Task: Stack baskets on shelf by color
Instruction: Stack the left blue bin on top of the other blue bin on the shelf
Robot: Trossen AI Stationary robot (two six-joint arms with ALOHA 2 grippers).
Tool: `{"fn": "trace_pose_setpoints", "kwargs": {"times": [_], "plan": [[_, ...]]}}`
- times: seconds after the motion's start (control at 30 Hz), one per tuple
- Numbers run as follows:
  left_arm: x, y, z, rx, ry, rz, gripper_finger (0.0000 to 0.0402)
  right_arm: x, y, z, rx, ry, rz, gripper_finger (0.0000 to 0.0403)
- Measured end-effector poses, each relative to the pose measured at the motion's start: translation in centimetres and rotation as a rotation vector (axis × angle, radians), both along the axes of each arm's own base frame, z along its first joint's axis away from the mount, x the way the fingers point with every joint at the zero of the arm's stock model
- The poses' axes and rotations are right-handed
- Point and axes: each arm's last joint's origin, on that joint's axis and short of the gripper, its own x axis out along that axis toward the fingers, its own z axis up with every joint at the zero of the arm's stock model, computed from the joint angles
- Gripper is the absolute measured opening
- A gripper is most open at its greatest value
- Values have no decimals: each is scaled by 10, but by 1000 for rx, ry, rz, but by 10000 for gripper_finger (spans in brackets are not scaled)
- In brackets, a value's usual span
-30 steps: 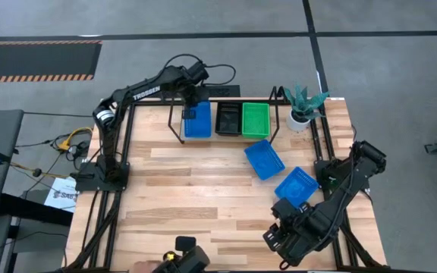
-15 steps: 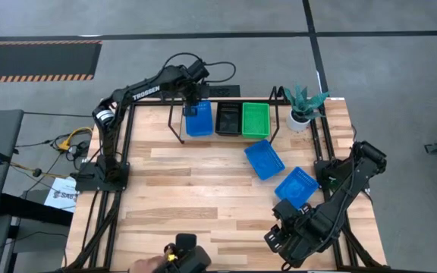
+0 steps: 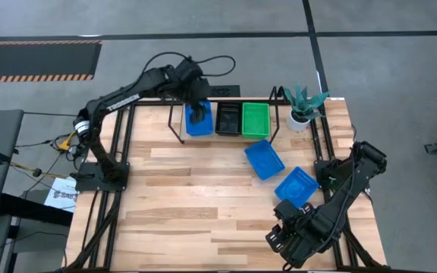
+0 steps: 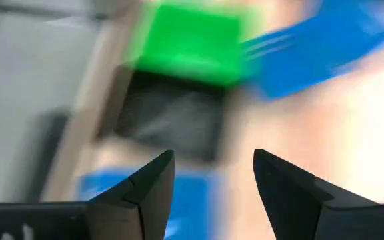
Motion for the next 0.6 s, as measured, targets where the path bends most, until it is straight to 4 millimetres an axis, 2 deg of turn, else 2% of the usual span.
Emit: {"fn": "trace_pose_setpoints", "kwargs": {"times": [0.1,0.17,0.23,0.3,0.43,0.6], "plan": [[17,-31,6,-142,-120,-164,188,0,2,-5,-22,19,-1,245],[32,-55,6,-111,-143,-244,185,0,5,-9,-30,28,3,245],[51,-77,1,-10,-179,-292,183,1,7,-11,-29,27,-5,245],[72,-99,-13,81,-195,-298,181,2,12,-13,-15,18,-10,245],[113,-128,-41,253,-255,-221,164,1,19,-17,17,0,-34,245],[152,-138,-100,276,-222,-205,96,-8,30,-15,69,-31,-83,245]]}}
